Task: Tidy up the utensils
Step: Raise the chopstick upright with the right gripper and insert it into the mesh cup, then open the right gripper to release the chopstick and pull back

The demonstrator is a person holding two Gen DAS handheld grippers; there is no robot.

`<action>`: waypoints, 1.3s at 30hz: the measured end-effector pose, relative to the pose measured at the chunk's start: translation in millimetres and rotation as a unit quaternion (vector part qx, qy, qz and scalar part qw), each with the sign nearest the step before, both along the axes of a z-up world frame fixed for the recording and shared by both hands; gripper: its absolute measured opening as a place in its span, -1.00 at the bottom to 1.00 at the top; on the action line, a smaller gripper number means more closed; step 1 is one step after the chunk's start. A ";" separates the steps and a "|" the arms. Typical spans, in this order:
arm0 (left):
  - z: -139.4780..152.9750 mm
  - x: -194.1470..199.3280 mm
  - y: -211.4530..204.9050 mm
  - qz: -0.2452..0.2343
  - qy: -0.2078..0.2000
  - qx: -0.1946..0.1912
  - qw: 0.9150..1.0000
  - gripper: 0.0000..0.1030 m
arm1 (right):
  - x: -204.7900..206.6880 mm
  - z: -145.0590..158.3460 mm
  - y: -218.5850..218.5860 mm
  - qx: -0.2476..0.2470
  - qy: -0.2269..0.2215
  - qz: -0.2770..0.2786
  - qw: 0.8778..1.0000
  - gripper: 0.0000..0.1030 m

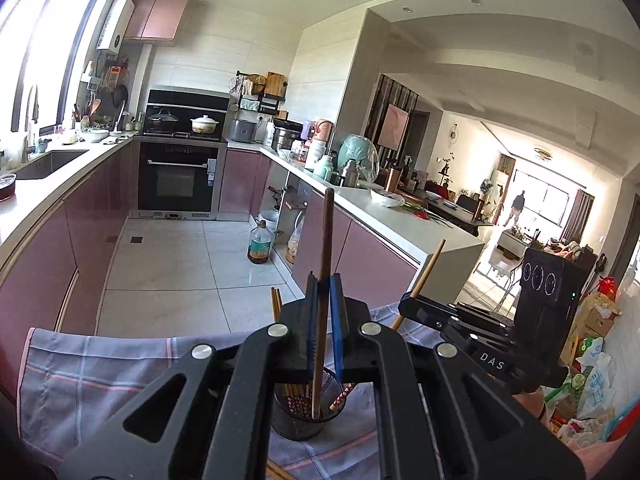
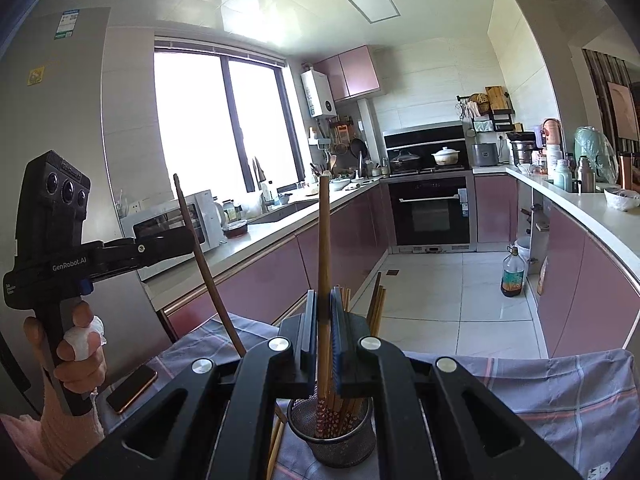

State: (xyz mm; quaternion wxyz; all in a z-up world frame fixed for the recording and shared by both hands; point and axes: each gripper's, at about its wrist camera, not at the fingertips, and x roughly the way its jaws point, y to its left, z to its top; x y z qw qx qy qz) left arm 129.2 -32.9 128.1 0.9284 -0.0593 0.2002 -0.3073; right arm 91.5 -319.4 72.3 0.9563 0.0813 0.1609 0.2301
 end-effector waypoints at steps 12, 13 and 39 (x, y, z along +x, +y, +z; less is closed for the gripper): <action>-26.7 23.8 -16.0 0.008 0.046 0.038 0.998 -0.87 | 18.8 -20.9 12.3 -0.012 0.037 -0.001 0.999 -0.90; -30.7 25.8 -17.9 0.008 0.050 0.045 0.998 -0.87 | 20.1 -23.1 13.8 -0.014 0.041 -0.001 0.999 -0.90; -104.5 95.4 -37.2 0.006 0.148 0.116 0.982 -0.79 | 55.1 -60.5 21.7 -0.038 0.128 -0.004 0.991 -0.84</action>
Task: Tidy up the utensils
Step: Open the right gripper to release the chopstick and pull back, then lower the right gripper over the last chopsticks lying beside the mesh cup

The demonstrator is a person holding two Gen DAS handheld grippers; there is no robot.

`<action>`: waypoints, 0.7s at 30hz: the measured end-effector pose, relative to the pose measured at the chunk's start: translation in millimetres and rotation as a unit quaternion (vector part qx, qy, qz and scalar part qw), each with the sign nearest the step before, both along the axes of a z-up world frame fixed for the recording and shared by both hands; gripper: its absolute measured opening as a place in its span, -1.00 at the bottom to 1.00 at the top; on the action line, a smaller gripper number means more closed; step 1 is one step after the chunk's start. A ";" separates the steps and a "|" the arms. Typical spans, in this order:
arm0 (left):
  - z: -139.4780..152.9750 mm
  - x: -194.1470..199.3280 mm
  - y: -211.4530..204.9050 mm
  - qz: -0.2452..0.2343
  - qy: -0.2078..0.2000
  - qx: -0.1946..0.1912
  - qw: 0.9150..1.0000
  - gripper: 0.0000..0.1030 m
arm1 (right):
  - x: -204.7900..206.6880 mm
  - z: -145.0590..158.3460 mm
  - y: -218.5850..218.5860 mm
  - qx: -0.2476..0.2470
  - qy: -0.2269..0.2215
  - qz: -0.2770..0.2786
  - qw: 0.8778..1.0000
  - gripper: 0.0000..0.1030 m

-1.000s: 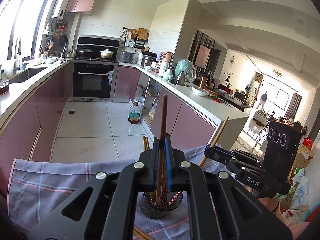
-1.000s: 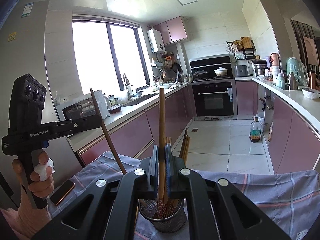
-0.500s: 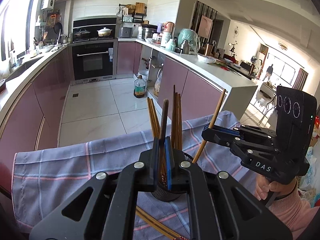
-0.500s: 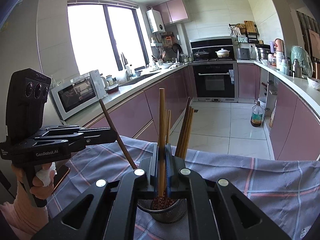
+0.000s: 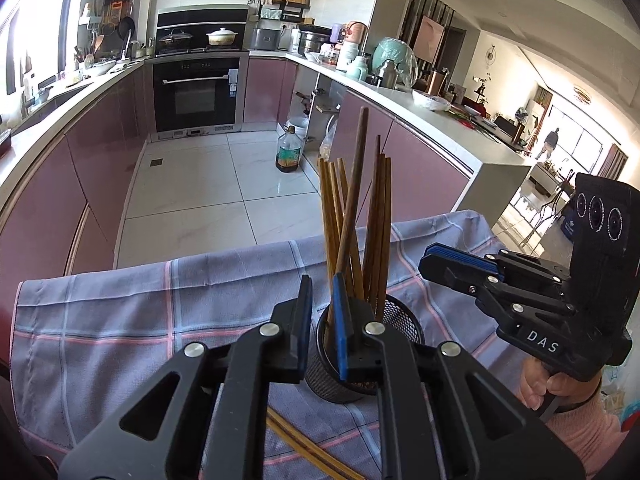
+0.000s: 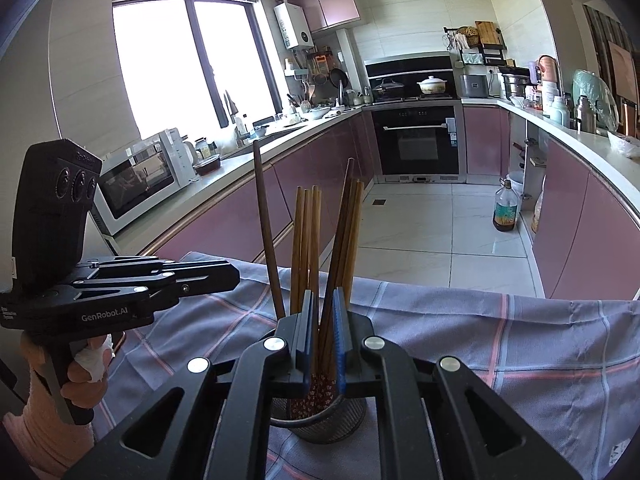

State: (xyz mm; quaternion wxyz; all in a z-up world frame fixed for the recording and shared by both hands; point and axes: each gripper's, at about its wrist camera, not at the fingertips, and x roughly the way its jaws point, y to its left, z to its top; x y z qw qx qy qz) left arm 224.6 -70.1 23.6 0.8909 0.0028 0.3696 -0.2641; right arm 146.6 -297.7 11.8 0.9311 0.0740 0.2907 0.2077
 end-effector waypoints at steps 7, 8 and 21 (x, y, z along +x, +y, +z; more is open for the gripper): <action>-13.9 -4.9 3.8 0.003 -0.001 -0.002 1.000 -0.66 | -3.2 0.3 -0.6 0.002 -0.001 0.004 1.000 -0.68; -15.7 -6.9 5.4 0.004 -0.002 -0.002 1.000 -0.65 | -4.5 0.4 -0.5 0.004 -0.002 0.006 1.000 -0.68; -34.6 -49.8 33.3 0.023 -0.021 -0.002 1.000 -0.37 | -45.3 2.9 17.8 -0.009 -0.019 0.057 0.998 -0.55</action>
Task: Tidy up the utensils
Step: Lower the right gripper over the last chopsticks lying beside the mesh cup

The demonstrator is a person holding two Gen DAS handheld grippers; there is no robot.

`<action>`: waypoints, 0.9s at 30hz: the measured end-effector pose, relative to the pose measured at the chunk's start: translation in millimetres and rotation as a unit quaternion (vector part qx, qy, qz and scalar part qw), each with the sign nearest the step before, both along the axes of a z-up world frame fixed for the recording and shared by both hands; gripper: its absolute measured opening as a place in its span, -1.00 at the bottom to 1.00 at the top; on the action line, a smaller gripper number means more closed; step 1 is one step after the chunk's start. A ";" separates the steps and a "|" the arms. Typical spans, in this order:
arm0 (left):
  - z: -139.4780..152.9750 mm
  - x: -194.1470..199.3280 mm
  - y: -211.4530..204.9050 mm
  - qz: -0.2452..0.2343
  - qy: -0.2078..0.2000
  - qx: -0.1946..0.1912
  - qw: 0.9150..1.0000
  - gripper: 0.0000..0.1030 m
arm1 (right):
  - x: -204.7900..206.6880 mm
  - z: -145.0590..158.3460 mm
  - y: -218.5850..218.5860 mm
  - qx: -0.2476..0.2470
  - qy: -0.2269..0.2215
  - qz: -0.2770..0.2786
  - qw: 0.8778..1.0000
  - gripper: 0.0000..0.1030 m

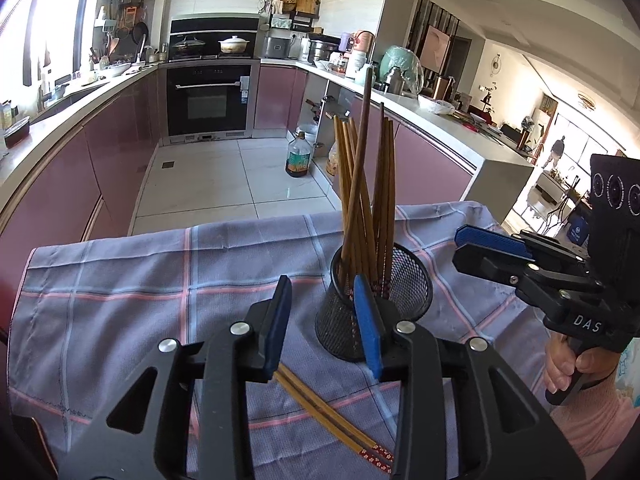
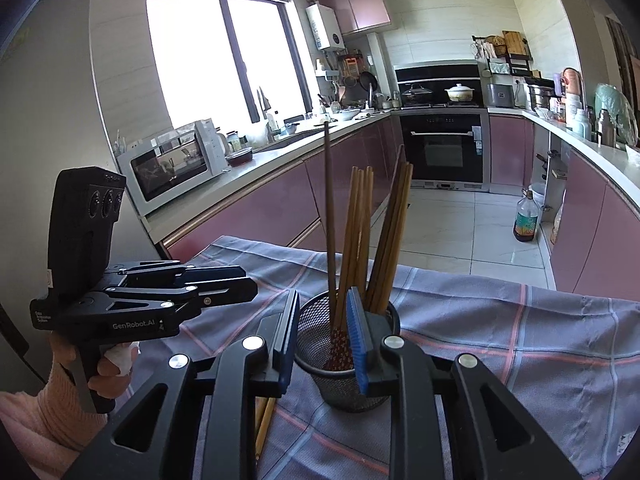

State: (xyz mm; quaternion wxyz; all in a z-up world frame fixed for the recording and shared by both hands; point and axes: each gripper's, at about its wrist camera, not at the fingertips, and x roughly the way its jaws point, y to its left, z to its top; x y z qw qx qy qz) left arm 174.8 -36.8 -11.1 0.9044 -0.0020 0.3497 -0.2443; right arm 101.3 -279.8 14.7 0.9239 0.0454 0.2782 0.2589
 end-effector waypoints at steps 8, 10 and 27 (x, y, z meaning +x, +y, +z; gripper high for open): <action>-39.2 -22.0 20.1 0.014 0.036 0.000 0.999 -0.32 | -27.9 -26.9 29.3 -0.045 0.025 0.060 0.997 -0.42; -52.8 -25.8 23.8 0.012 0.052 -0.003 0.999 -0.32 | -28.7 -44.3 39.1 -0.056 0.050 0.072 0.995 -0.42; -111.6 -39.7 22.4 0.006 0.111 0.020 0.994 -0.32 | -25.7 -113.5 76.7 -0.073 0.159 0.089 0.980 -0.51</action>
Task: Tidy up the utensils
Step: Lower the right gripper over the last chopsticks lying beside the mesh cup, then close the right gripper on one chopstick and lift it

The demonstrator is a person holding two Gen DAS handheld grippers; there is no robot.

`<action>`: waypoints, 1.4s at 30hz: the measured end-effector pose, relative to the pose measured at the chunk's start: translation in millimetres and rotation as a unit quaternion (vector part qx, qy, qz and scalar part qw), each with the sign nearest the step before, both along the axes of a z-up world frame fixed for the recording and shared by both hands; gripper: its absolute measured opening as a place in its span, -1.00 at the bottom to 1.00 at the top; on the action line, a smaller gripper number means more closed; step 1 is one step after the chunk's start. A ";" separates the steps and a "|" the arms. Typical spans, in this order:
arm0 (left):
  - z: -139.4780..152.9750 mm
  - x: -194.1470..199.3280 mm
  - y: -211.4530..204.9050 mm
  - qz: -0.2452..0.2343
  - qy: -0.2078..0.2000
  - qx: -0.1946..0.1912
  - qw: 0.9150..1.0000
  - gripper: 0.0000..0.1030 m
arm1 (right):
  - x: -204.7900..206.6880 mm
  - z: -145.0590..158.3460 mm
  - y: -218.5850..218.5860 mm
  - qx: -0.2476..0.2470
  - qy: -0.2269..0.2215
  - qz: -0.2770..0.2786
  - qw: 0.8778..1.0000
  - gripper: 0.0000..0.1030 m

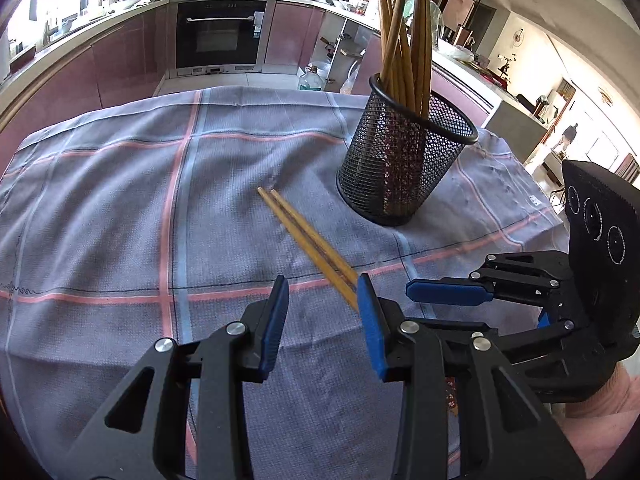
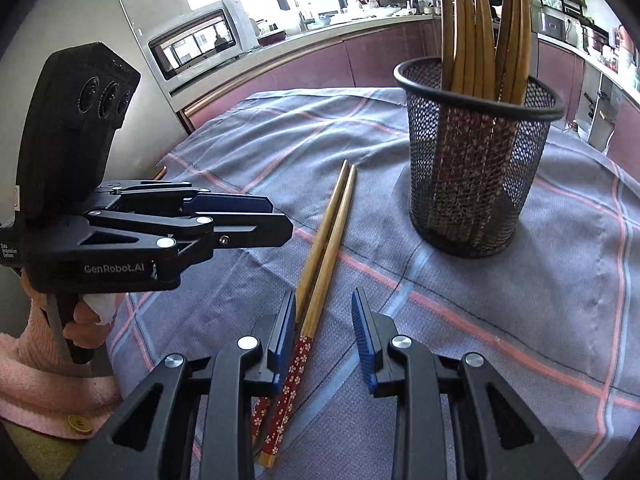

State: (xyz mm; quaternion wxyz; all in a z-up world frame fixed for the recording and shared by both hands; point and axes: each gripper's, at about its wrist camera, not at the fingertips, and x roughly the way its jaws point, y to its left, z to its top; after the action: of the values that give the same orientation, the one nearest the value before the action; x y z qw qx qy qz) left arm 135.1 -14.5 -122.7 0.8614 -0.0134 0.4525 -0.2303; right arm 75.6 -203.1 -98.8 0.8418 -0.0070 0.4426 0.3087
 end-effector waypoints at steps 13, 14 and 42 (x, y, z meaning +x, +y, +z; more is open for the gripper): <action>-2.7 3.4 -2.1 0.001 -0.001 0.013 1.000 -0.32 | 16.7 -4.7 4.9 -0.019 -0.009 -0.016 1.000 -0.60; -2.4 3.5 -1.8 0.002 -0.002 0.015 1.000 -0.32 | 18.7 -4.8 5.9 -0.020 -0.010 -0.016 1.000 -0.60; -12.9 19.0 -19.1 -0.013 0.006 0.046 0.999 -0.27 | 36.6 0.3 -3.0 -0.012 -0.015 -0.047 0.999 -0.89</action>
State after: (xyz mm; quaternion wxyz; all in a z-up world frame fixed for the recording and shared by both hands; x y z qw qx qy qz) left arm 154.1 -33.6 -135.6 0.8552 0.0308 0.4681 -0.2204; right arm 112.2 -206.1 -98.5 0.8619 -0.0014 0.4334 0.2631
